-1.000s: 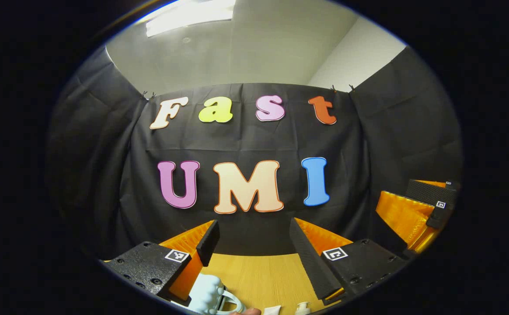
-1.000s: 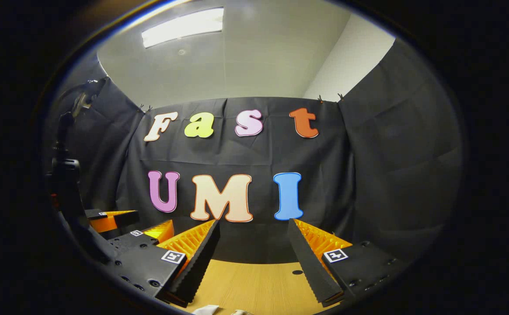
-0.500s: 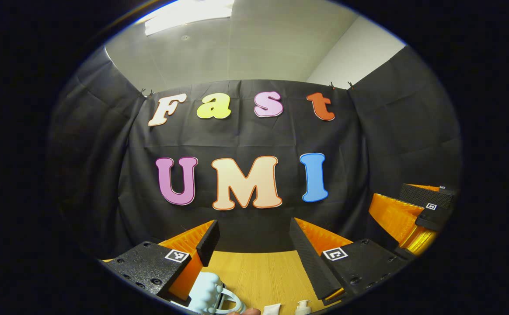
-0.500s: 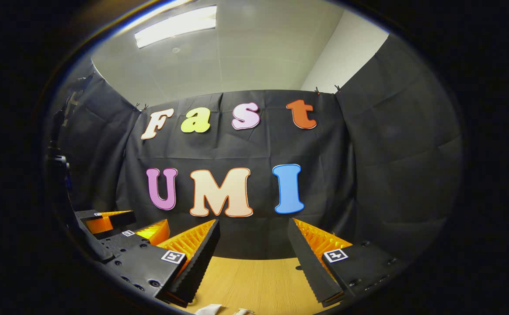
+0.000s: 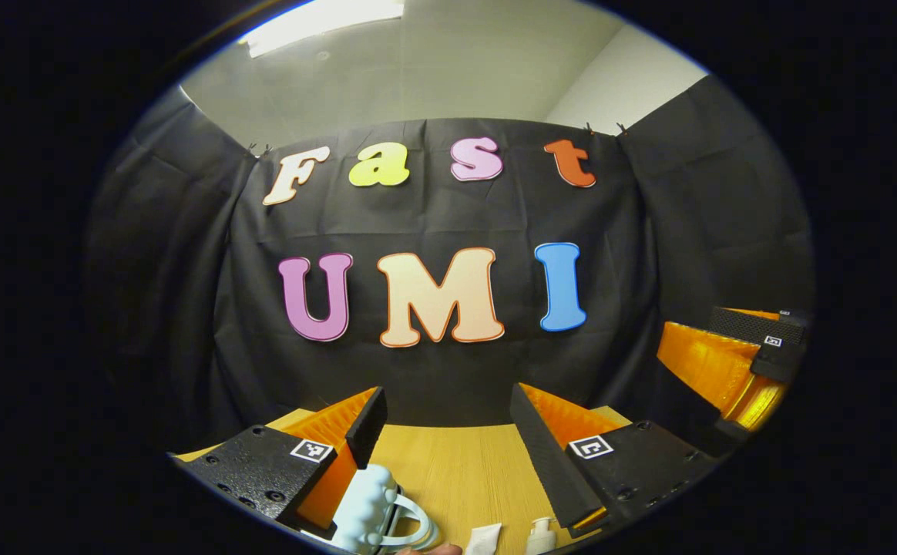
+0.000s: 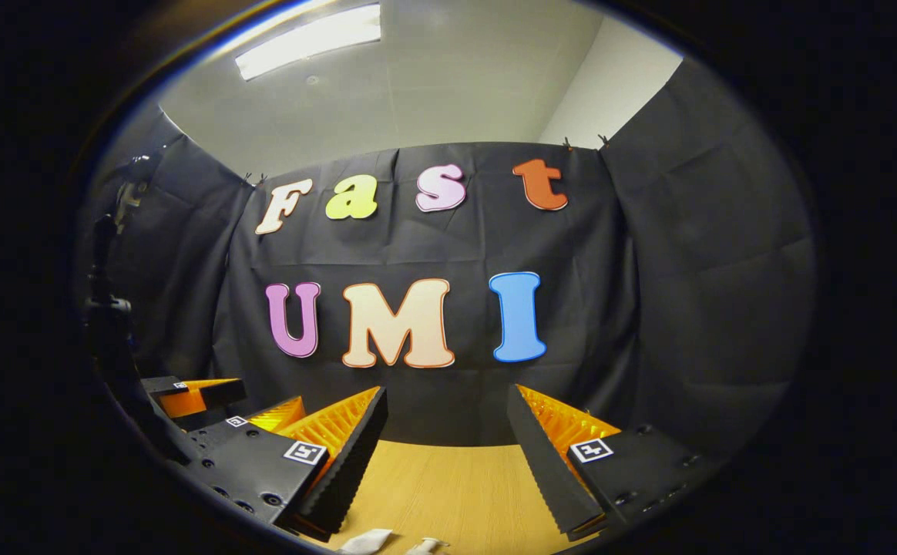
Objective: First open the suitcase, pack the skin care products into it, and then close the suitcase.
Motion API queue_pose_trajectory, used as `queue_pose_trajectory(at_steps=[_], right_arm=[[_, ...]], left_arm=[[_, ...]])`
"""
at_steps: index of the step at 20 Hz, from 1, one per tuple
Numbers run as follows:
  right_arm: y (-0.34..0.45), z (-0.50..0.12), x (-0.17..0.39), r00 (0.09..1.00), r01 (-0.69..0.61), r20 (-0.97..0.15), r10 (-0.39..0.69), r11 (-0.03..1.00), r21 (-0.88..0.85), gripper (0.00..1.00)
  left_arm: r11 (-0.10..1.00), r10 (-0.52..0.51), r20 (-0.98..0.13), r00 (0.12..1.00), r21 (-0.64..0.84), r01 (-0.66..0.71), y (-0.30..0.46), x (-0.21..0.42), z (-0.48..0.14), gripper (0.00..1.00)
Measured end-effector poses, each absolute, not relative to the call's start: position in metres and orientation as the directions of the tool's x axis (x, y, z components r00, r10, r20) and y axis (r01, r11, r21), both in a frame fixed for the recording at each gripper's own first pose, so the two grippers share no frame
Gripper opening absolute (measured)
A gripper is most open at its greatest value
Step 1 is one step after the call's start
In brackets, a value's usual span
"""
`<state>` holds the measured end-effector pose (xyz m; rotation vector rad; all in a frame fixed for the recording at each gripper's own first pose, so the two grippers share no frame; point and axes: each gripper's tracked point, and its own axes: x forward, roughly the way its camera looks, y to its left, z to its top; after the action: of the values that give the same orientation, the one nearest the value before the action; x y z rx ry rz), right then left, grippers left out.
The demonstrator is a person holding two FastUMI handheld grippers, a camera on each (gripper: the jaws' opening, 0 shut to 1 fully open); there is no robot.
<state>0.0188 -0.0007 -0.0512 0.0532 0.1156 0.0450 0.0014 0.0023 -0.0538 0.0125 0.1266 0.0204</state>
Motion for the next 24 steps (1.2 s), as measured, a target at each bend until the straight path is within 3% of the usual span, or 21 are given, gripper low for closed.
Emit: queue_pose_trajectory(at_steps=[16,24], right_arm=[[-0.002,-0.075,0.024,0.983,-0.011,-0.181,0.013,1.0,0.009,0.99],[0.002,-0.091,0.019,0.973,0.005,-0.231,-0.017,0.999,-0.054,0.99]], left_arm=[[1.0,0.015,-0.461,0.887,0.02,-0.007,0.019,-0.01,-0.193,0.95],[1.0,-0.018,-0.659,0.752,0.003,0.027,0.017,-0.029,-0.278,0.96]])
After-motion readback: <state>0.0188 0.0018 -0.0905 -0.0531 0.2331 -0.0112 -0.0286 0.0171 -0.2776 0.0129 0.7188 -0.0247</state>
